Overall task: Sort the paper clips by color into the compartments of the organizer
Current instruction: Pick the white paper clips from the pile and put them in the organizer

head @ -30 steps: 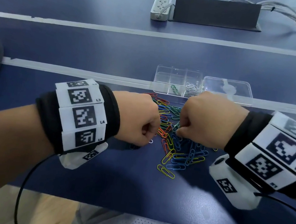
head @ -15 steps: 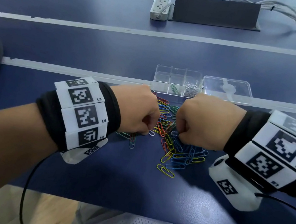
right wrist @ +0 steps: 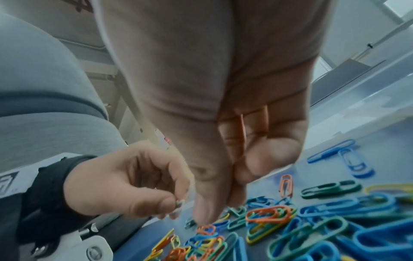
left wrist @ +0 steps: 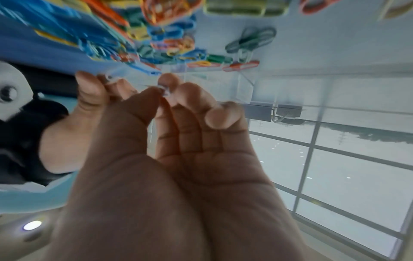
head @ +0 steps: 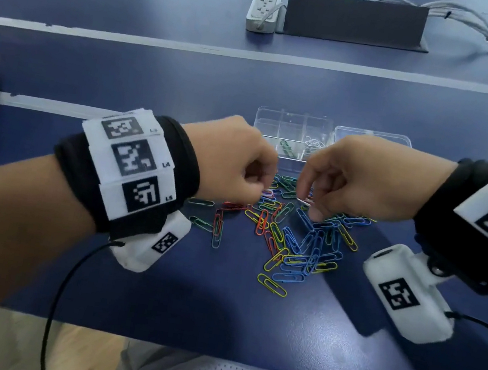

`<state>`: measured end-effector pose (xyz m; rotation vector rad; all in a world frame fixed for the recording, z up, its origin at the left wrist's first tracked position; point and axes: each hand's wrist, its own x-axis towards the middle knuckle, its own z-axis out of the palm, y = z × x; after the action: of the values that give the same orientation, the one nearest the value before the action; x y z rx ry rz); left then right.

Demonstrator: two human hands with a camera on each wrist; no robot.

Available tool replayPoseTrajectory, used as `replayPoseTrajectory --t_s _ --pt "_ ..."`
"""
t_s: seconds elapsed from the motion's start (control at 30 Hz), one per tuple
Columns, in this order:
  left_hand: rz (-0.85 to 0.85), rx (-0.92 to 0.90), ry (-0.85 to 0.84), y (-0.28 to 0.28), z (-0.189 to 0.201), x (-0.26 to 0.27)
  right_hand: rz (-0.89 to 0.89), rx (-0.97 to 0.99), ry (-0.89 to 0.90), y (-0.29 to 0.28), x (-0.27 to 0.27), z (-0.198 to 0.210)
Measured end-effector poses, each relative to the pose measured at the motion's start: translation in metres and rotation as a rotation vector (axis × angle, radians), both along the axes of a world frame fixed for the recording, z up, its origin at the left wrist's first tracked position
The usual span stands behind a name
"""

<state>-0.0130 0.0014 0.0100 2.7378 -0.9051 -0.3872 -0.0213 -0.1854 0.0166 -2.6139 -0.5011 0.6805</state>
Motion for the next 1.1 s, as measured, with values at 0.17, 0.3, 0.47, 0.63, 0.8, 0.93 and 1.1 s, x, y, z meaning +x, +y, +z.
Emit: replayPoseTrajectory --t_s 0.17,0.3,0.47,0.63,0.8,0.93,1.1 --pt "0.103 -0.095 -0.045 -0.009 0.008 0.029 -0.183 0.055 -0.195 -0.009 0.018 0.004" --pt "0.191 -0.15 -0.088 -0.027 0.002 0.05 -0.386 0.108 -0.264 -0.017 0.034 0.004" --pt "0.234 -0.128 -0.108 -0.053 0.0 0.064 -0.452 0.079 -0.273 -0.011 0.038 -0.002" --pt "0.225 -0.122 -0.104 -0.068 -0.001 0.066 -0.438 0.043 -0.278 -0.005 0.04 -0.003" --pt "0.224 -0.078 -0.099 -0.072 -0.005 0.067 -0.405 0.024 -0.278 -0.009 0.037 -0.001" --pt "0.218 -0.112 -0.101 -0.072 -0.006 0.065 -0.368 0.002 -0.287 -0.009 0.034 -0.004" --pt "0.21 -0.155 -0.07 -0.065 -0.001 0.061 -0.333 -0.024 -0.316 -0.009 0.032 -0.003"
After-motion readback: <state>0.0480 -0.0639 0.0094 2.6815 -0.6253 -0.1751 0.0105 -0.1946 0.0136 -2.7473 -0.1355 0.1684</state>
